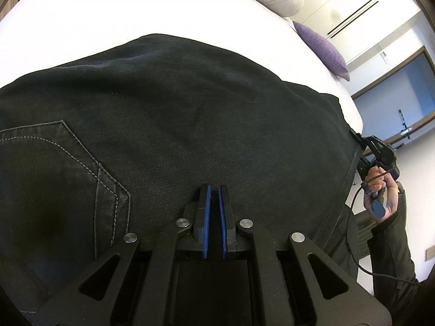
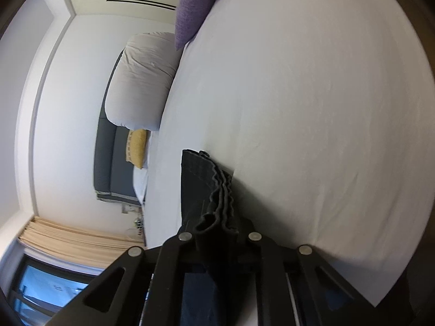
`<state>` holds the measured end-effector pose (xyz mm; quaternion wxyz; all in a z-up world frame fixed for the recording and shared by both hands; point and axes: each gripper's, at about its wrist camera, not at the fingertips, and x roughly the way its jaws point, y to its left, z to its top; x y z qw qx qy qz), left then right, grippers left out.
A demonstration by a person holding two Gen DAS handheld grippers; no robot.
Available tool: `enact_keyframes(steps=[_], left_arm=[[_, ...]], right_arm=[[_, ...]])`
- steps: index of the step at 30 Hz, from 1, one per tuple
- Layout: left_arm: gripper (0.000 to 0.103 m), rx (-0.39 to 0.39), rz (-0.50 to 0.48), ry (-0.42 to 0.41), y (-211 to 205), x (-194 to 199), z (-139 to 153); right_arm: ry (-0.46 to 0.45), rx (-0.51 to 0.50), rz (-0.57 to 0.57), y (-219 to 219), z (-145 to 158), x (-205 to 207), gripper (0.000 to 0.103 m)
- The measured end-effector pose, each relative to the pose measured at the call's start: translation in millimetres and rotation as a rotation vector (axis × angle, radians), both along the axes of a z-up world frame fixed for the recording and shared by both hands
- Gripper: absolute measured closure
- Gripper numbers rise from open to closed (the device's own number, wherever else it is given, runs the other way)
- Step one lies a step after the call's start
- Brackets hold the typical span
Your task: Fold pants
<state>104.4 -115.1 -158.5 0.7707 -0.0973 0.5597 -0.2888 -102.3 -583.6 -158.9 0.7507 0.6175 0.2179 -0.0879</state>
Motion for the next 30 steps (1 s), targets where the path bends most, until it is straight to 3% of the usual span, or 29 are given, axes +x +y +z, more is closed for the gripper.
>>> enact_keyframes(steps=[2,5,10,13,14,15,17,20,23,28,30], left_arm=[[0.096,-0.006,0.001,0.002,0.4,0.9,0.7],[0.096,-0.011,0.000,0.006,-6.2,4.9,0.3],[0.094,-0.052,0.045,0.018,5.2,7.0,10.1],[0.059,-0.104,0.081,0.020,15.6,10.6,16.8],[0.038,-0.122,0.093,0.018,19.3,11.6,18.6],[0.033,-0.141,0.110,0.015,23.8,12.6,20.9],[0.033,-0.164,0.120,0.029,29.1,14.9,22.4],[0.033,-0.212,0.137,0.060,37.2,17.9,22.9],[0.030,-0.273,0.156,0.107,42.5,22.9,21.8],[0.028,-0.408,0.164,0.201,33.3,39.1,22.4],[0.027,-0.425,0.153,0.225,24.5,45.7,24.4]], right_arm=[[0.020,-0.045,0.001,6.1,9.5,1.9,0.092],[0.055,-0.194,0.052,29.8,40.9,14.7,0.092],[0.115,-0.619,0.337,140.9,108.9,57.1,0.092],[0.153,-0.908,0.560,242.6,120.8,70.8,0.092],[0.159,-0.961,0.623,270.1,116.4,72.2,0.092],[0.178,-1.006,0.691,300.0,105.9,75.6,0.092],[0.239,-1.051,0.760,331.4,84.8,82.8,0.092],[0.303,-1.120,0.742,352.6,67.2,85.7,0.091],[0.286,-1.111,0.707,348.7,75.5,83.6,0.091],[0.242,-1.204,0.699,368.3,92.9,73.0,0.091],[0.225,-1.229,0.701,379.4,98.8,68.1,0.091]])
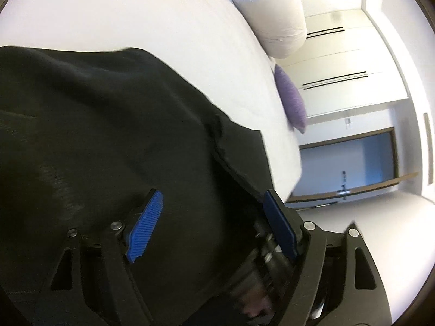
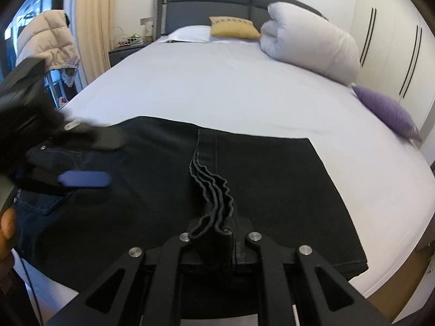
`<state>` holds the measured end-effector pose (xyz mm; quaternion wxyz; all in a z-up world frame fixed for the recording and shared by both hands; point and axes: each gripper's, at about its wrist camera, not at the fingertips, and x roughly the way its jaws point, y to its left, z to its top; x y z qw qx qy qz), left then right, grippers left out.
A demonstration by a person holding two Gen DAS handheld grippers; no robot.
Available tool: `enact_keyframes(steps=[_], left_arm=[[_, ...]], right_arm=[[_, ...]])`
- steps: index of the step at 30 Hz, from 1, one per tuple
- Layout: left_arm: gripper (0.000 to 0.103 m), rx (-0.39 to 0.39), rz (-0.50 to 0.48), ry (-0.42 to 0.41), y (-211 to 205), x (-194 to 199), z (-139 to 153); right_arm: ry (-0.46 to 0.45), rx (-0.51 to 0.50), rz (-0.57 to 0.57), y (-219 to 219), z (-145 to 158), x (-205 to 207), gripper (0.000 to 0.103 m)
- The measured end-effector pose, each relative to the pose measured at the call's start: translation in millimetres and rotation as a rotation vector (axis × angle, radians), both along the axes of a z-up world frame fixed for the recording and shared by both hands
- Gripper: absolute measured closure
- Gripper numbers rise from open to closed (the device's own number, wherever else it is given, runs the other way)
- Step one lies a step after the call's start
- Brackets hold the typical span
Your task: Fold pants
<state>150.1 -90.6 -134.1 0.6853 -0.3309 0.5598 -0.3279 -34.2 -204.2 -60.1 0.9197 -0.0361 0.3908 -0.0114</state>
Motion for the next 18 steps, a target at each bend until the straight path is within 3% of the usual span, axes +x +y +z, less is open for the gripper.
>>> enact_keyframes(steps=[5,8,10,12,15,18], left_arm=[[0.023,-0.016,-0.035,0.040,-19.9,22.0,2.5],[0.023,0.012,-0.056,0.072,-25.9,29.9,-1.7],[0.034,0.043,-0.096,0.045,-30.2,31.0,1.6],[0.080,0.084,-0.124,0.023,-30.3,30.2,5.1],[0.094,0.118,-0.140,-0.010,-17.7,33.3,11.5],[0.096,0.166,-0.158,-0.047,-6.2,32.1,16.4]], right_arm=[[-0.030,-0.044,0.064,29.1,7.1,-14.0,0.091],[-0.047,-0.081,0.123,52.5,9.3,-22.7,0.091],[-0.059,-0.097,0.151,65.8,10.8,-27.9,0.091],[-0.060,-0.098,0.165,73.4,10.0,-30.3,0.091],[-0.061,-0.106,0.186,82.0,12.6,-31.7,0.091],[-0.070,-0.131,0.224,94.3,16.7,-32.0,0.091]])
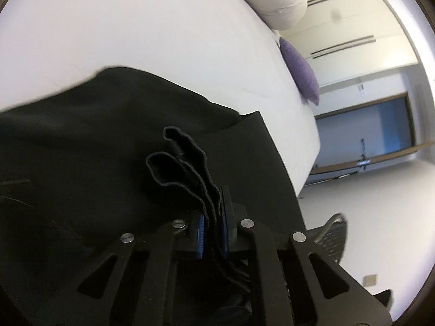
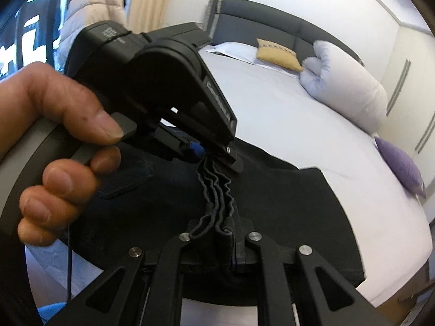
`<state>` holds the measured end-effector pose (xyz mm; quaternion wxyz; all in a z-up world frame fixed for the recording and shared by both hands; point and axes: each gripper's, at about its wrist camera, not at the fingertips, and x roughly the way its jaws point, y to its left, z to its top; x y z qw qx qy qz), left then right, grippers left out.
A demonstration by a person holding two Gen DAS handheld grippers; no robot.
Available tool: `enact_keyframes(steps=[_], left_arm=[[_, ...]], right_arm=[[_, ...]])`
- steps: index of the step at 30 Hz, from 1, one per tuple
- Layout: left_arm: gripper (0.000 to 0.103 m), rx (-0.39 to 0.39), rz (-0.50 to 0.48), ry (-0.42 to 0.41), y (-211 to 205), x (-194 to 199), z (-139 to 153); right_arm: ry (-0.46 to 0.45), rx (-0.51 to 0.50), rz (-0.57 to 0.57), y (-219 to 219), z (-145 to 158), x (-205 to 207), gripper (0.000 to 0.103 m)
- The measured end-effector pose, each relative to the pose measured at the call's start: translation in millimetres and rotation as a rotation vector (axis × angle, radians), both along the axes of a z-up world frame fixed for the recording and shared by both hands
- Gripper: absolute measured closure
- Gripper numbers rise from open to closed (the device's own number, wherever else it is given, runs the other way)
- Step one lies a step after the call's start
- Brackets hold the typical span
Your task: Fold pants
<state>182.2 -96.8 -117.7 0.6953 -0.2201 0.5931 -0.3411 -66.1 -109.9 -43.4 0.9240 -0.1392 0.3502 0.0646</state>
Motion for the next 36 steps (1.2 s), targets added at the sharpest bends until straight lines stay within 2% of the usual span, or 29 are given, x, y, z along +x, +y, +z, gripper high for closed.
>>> enact_keyframes(steps=[6,10,12,14,18,20,23,24,25,27,29,31,32,34,36], left_arm=[[0.096,0.104,-0.009,-0.055,24.2,-1.1,2.7],[0.096,0.139,-0.002,-0.050,39.0,-1.5,-8.2],[0.096,0.153,-0.001,-0.044,43.6,-0.7,-15.0],[0.095,0.174,0.002,-0.045,29.9,-3.0,-18.4],[0.094,0.164,0.027,-0.042,33.6,-7.6,-28.8],[0.094,0.165,0.036,-0.047,37.8,-10.5,-29.1],[0.091,0.183,0.059,-0.066,41.8,-14.8,-23.3],[0.091,0.190,0.073,-0.067,46.6,-17.8,-21.2],[0.091,0.213,0.086,-0.072,49.5,-20.1,-19.3],[0.091,0.282,0.109,-0.103,58.4,-25.7,-12.7],[0.091,0.340,0.140,-0.129,69.4,-29.2,-5.0],[0.091,0.371,0.174,-0.160,79.1,-30.7,5.4],[0.091,0.367,0.177,-0.175,79.5,-31.4,10.6],[0.091,0.358,0.161,-0.220,68.9,-35.1,24.4],[0.091,0.348,0.116,-0.256,52.0,-41.9,31.6]], right_arm=[[0.030,-0.048,0.089,36.3,-6.3,4.7,0.090],[0.070,-0.052,0.118,51.8,-19.9,10.2,0.090],[0.092,-0.048,0.122,49.3,-26.2,18.1,0.089],[0.127,-0.025,0.123,47.4,-34.2,22.8,0.089],[0.151,0.020,0.119,39.9,-40.6,31.5,0.086],[0.154,0.046,0.111,35.2,-45.8,17.7,0.085],[0.166,0.086,0.119,27.4,-43.7,13.9,0.073],[0.173,0.107,0.122,24.7,-43.0,12.7,0.063],[0.183,0.133,0.120,19.1,-42.3,10.5,0.055],[0.213,0.213,0.110,2.7,-38.9,4.1,0.047],[0.240,0.307,0.101,-14.7,-33.0,-2.5,0.047],[0.282,0.464,0.098,-43.1,-26.7,-8.8,0.047],[0.307,0.563,0.098,-61.4,-23.4,-10.2,0.048],[0.339,0.715,0.072,-90.1,-19.9,-14.6,0.058],[0.352,0.835,0.037,-129.0,-18.1,-4.4,0.060]])
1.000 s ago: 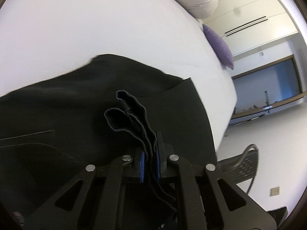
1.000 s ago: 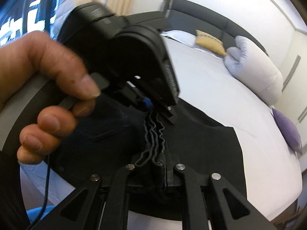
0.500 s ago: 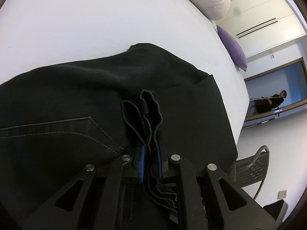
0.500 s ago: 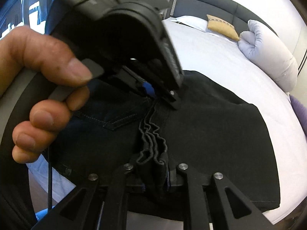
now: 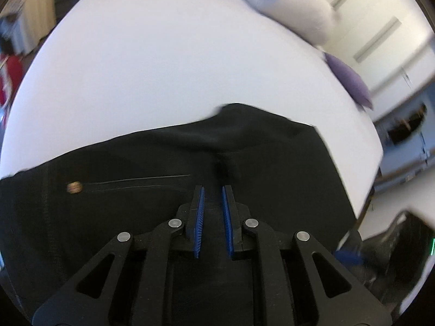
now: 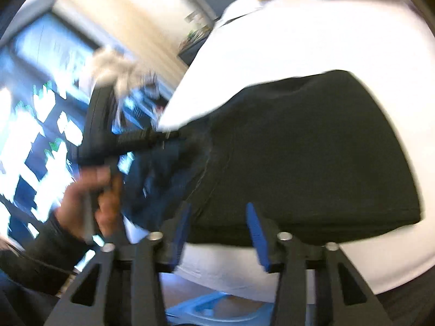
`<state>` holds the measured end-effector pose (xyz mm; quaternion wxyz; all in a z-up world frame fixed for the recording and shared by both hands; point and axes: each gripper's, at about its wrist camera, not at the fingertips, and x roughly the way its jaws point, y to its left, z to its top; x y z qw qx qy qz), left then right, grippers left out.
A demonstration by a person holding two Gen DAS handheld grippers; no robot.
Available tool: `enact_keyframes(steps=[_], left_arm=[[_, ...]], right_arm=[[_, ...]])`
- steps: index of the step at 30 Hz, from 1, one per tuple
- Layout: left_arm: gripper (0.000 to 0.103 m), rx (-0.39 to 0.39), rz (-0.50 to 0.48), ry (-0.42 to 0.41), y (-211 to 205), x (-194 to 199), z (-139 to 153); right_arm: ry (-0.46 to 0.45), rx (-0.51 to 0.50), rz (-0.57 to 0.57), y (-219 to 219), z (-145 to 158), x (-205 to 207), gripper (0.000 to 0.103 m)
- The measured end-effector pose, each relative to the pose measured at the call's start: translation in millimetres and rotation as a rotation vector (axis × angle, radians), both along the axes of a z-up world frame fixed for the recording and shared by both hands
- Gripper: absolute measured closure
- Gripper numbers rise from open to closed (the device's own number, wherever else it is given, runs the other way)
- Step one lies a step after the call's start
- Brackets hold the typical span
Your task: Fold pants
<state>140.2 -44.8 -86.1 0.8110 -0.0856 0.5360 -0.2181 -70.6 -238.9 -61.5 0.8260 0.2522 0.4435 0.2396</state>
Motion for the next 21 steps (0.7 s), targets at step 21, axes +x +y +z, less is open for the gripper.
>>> enact_keyframes(steps=[21], left_arm=[[0.091,0.020,-0.209,0.004,-52.1,-32.2,-51.5]], right_arm=[[0.333,0.259,0.082,-105.4,-83.9,190.5,0.077]])
